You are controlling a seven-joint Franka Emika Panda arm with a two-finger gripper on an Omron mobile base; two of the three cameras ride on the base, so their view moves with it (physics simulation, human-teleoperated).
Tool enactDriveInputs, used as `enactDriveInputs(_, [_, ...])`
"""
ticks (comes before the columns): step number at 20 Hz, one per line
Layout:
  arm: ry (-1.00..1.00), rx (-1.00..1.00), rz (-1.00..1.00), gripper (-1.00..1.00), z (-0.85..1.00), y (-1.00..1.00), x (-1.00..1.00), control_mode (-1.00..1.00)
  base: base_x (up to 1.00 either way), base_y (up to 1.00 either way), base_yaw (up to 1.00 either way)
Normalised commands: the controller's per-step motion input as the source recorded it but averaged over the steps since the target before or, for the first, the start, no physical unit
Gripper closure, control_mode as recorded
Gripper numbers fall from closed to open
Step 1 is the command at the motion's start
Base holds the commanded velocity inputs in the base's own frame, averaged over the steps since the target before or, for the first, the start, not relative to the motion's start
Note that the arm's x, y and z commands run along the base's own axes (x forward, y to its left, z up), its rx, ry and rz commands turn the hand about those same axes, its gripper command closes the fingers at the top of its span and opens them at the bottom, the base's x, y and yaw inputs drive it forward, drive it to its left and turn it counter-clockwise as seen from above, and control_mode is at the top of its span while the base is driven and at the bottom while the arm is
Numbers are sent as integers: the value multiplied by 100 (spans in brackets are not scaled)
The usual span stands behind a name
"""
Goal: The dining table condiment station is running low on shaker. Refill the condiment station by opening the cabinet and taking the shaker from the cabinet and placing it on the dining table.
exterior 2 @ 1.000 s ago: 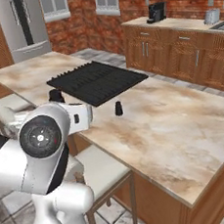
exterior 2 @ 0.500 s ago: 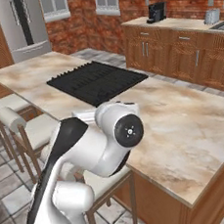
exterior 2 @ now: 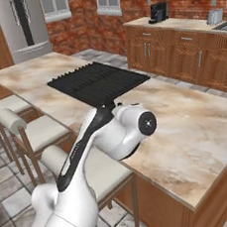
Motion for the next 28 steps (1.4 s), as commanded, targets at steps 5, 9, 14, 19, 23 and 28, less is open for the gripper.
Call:
enactDriveInputs(5, [7,0,6,100,-28,3,26,-100,0,0,0])
enactDriveInputs(9, [0,0,2,100,-54,32,55,-100,0,0,0])
enactDriveInputs(14, [0,0,7,100,-47,22,59,-100,0,0,0])
enactDriveInputs(19, [0,0,10,100,-50,3,33,-100,0,0,0])
enactDriveInputs(23, [0,0,10,100,-48,0,28,-100,0,0,0])
enactDriveInputs(28, [0,0,9,100,-42,0,35,-100,0,0,0])
